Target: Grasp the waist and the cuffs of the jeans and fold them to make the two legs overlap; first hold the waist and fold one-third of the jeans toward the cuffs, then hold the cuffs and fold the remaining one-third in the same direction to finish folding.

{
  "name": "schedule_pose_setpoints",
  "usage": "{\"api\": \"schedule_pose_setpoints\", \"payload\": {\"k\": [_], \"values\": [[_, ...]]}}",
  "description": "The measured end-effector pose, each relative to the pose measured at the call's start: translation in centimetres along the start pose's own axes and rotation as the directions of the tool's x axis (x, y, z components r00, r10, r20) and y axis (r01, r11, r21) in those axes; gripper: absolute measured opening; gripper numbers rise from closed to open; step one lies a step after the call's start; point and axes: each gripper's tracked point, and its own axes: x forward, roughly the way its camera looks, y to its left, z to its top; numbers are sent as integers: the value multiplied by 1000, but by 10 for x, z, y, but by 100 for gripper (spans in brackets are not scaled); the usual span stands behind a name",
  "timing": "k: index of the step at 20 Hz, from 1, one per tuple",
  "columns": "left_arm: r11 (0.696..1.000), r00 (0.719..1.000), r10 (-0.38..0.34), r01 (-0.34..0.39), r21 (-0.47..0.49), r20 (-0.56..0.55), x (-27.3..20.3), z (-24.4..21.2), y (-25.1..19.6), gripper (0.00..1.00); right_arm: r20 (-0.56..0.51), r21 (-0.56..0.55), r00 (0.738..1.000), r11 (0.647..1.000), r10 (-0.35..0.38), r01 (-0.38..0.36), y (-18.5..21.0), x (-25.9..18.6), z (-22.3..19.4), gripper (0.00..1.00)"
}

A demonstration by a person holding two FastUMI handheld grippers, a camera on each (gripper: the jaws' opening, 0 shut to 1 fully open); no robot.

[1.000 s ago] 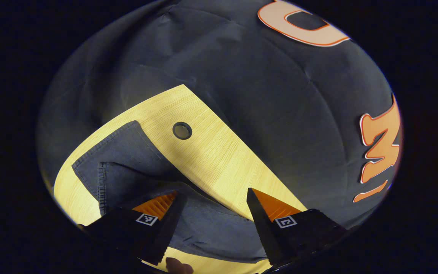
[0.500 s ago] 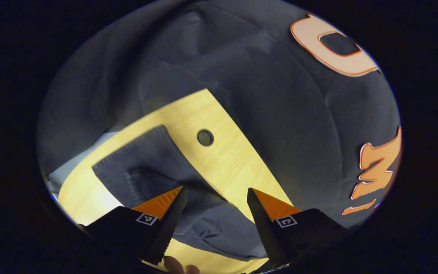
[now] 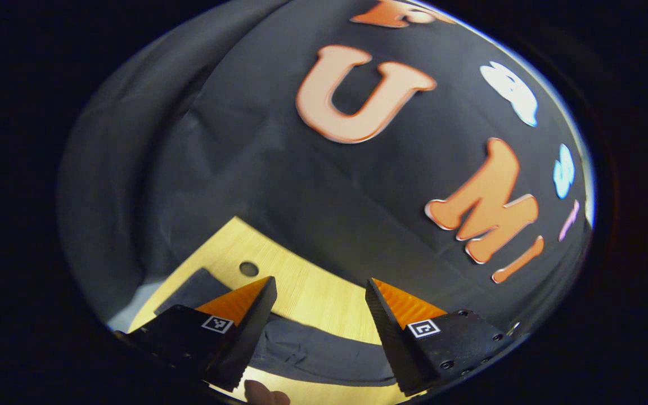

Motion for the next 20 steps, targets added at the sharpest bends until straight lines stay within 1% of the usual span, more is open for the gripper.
{"api": "schedule_pose_setpoints", "payload": {"k": [2, 4, 5, 6, 9, 10, 11, 12, 13, 15, 16, 17, 18, 19, 20], "values": [[993, 996, -30, 21, 119, 78, -27, 17, -42, 96, 63, -76, 998, 997, 25, -20, 22, -27, 16, 98], [979, 985, -64, 31, 201, 160, -55, 29, -78, 96, 135, -158, 989, 987, 55, -33, 42, -57, 32, 98], [973, 976, -76, 28, 228, 203, -71, 33, -92, 100, 175, -199, 982, 979, 73, -37, 54, -73, 39, 98], [966, 966, -91, 27, 257, 241, -87, 33, -105, 96, 217, -238, 972, 971, 87, -34, 67, -91, 43, 98], [940, 937, -109, -11, 340, 331, -131, 28, -131, 95, 323, -343, 935, 939, 146, -28, 100, -144, 50, 97], [936, 931, -108, -23, 352, 349, -142, 25, -140, 100, 361, -372, 917, 928, 170, -26, 108, -162, 50, 98], [934, 929, -119, -15, 358, 351, -153, 18, -149, 96, 386, -397, 903, 918, 189, -22, 115, -177, 49, 100], [933, 929, -133, 0, 359, 346, -163, 7, -155, 95, 405, -417, 892, 909, 203, -17, 122, -190, 44, 100], [932, 930, -143, 11, 362, 340, -171, -3, -158, 96, 419, -433, 883, 901, 212, -10, 128, -199, 39, 97], [928, 924, -142, -1, 373, 356, -185, -16, -159, 96, 446, -459, 863, 888, 236, -6, 140, -214, 30, 97], [924, 919, -137, -16, 383, 370, -190, -21, -159, 96, 449, -472, 857, 882, 253, -13, 147, -221, 23, 97], [918, 915, -130, -33, 395, 381, -195, -27, -157, 95, 445, -483, 856, 876, 263, -18, 152, -225, 14, 97], [915, 912, -127, -43, 400, 389, -199, -33, -156, 92, 449, -498, 851, 867, 272, -15, 154, -226, 6, 97], [916, 911, -127, -43, 398, 392, -204, -38, -156, 96, 453, -516, 848, 857, 275, -3, 156, -229, 1, 97], [921, 910, -134, -31, 387, 392, -209, -43, -156, 96, 458, -538, 843, 843, 283, 10, 159, -229, -3, 97]]}}
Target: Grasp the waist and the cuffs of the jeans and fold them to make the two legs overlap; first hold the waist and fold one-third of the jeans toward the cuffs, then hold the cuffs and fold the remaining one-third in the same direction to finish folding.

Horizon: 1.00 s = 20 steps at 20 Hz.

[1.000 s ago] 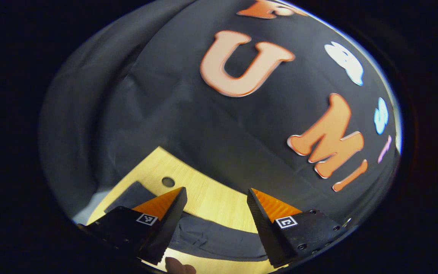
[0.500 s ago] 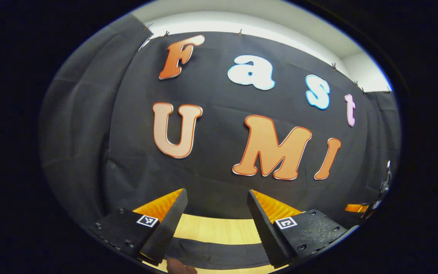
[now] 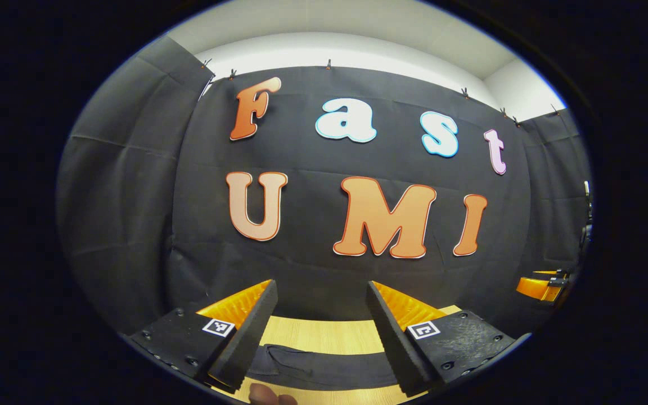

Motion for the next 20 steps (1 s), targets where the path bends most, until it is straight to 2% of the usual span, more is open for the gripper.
{"api": "schedule_pose_setpoints", "payload": {"k": [2, 4, 8, 12, 13, 14, 16, 18, 20], "values": [[999, 1000, -23, 24, -41, 15, -13, -4, -5, 99, 5, -39, 1000, 999, 10, -10, 9, -4, -3, 97], [998, 999, -37, 39, -53, 40, -9, -7, -6, 92, -13, -30, 999, 999, 31, -31, 20, -4, -10, 98], [997, 997, 20, -15, -70, 72, -15, -22, 31, 92, -42, 1, 997, 998, 62, -62, 33, 4, -24, 98], [970, 993, 110, -118, -215, -50, -3, -80, 115, 96, -68, -34, 995, 997, 67, -70, 41, 14, -34, 100], [960, 989, 134, -147, -238, -68, -2, -92, 137, 96, -69, -42, 995, 997, 66, -69, 44, 16, -35, 98], [953, 984, 158, -173, -248, -80, 0, -104, 156, 96, -72, -44, 996, 997, 61, -64, 45, 21, -38, 100], [951, 976, 195, -212, -226, -93, 6, -125, 198, 96, -97, -19, 994, 998, 55, -57, 48, 27, -46, 98], [943, 962, 224, -255, -216, -155, 17, -158, 238, 96, -117, -6, 992, 999, 44, -45, 52, 34, -53, 98], [917, 941, 237, -299, -264, -242, 31, -200, 276, 96, -134, -24, 990, 999, 31, -34, 56, 40, -59, 97]]}}
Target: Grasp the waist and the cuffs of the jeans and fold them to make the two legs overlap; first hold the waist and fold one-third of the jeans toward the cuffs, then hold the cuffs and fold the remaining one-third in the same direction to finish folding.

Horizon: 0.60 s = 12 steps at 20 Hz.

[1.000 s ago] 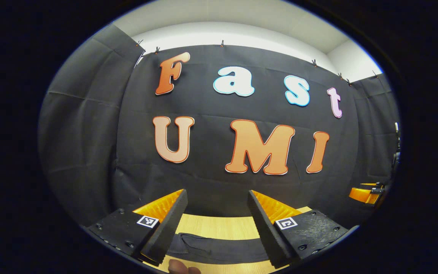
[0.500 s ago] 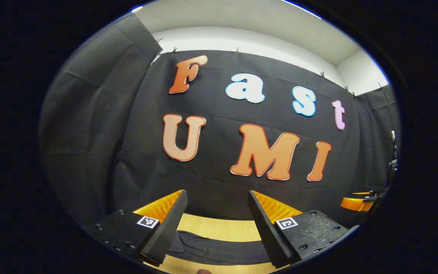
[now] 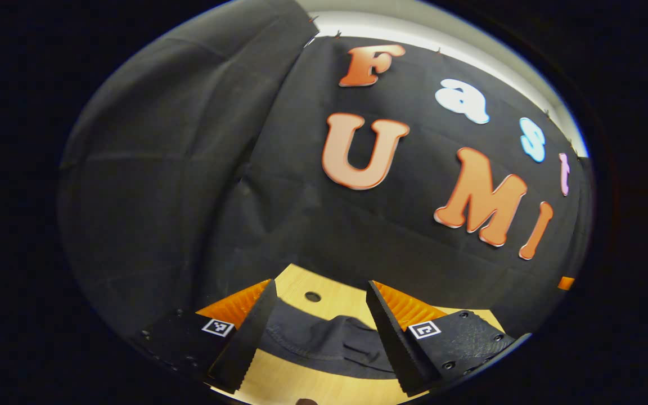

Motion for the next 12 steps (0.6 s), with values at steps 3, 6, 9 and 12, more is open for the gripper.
{"api": "schedule_pose_setpoints", "payload": {"k": [3, 6, 9, 12], "values": [[992, 990, 35, -51, -118, -133, 39, -44, 57, 97, -24, 9, 1000, 1000, -7, 7, 9, 9, -3, 100], [982, 983, 48, -79, -172, -178, 66, -70, 91, 97, -41, 33, 999, 999, -30, 32, 2, 17, -8, 100], [971, 962, 88, -141, -193, -258, 73, -99, 110, 98, -64, 124, 996, 989, -67, 74, -41, 33, -25, 97], [976, 973, 84, -123, -179, -213, 58, -88, 98, 98, -214, 338, 965, 916, -149, 217, -130, 38, -88, 98]]}}
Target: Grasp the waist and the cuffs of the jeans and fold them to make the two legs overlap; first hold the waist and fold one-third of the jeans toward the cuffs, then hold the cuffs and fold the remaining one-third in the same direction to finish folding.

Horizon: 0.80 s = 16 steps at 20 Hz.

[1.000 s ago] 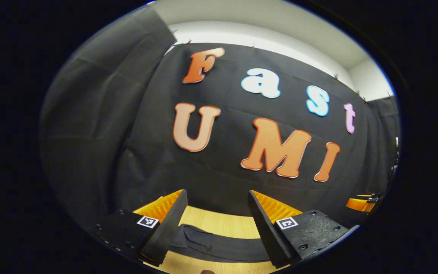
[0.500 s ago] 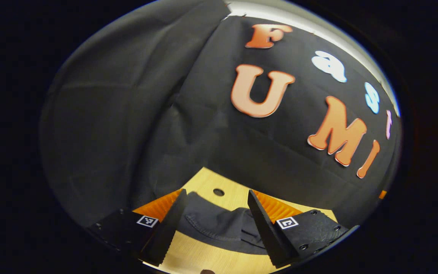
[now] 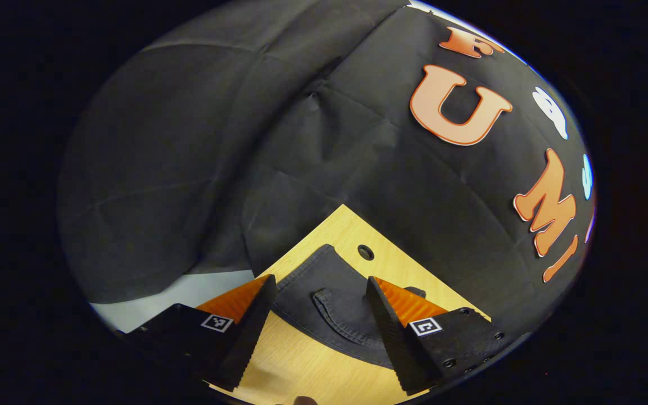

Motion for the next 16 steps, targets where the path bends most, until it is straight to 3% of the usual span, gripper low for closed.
{"api": "schedule_pose_setpoints", "payload": {"k": [1, 3, 5, 7, 10, 14, 16], "values": [[1000, 1000, -1, 0, 27, 28, -13, 7, -7, 97, -31, 96, 998, 994, -46, 49, -41, 7, -9, 98], [995, 995, -2, -7, 94, 98, -40, 23, -27, 97, -97, 270, 985, 949, -145, 166, -128, 22, -32, 98], [987, 990, -15, -8, 159, 141, -67, 37, -49, 96, -164, 415, 964, 872, -208, 259, -198, 40, -62, 98], [978, 985, -35, -1, 207, 167, -86, 46, -75, 96, -253, 535, 947, 787, -198, 308, -242, 59, -107, 98], [972, 980, -54, 8, 234, 190, -99, 50, -115, 96, -361, 569, 909, 723, -207, 391, -278, 82, -156, 98], [969, 979, -57, 7, 249, 196, -111, 46, -140, 96, -430, 561, 886, 718, -173, 413, -283, 118, -176, 98], [968, 979, -52, 1, 253, 195, -113, 42, -147, 96, -416, 573, 894, 716, -166, 399, -280, 130, -169, 97]]}}
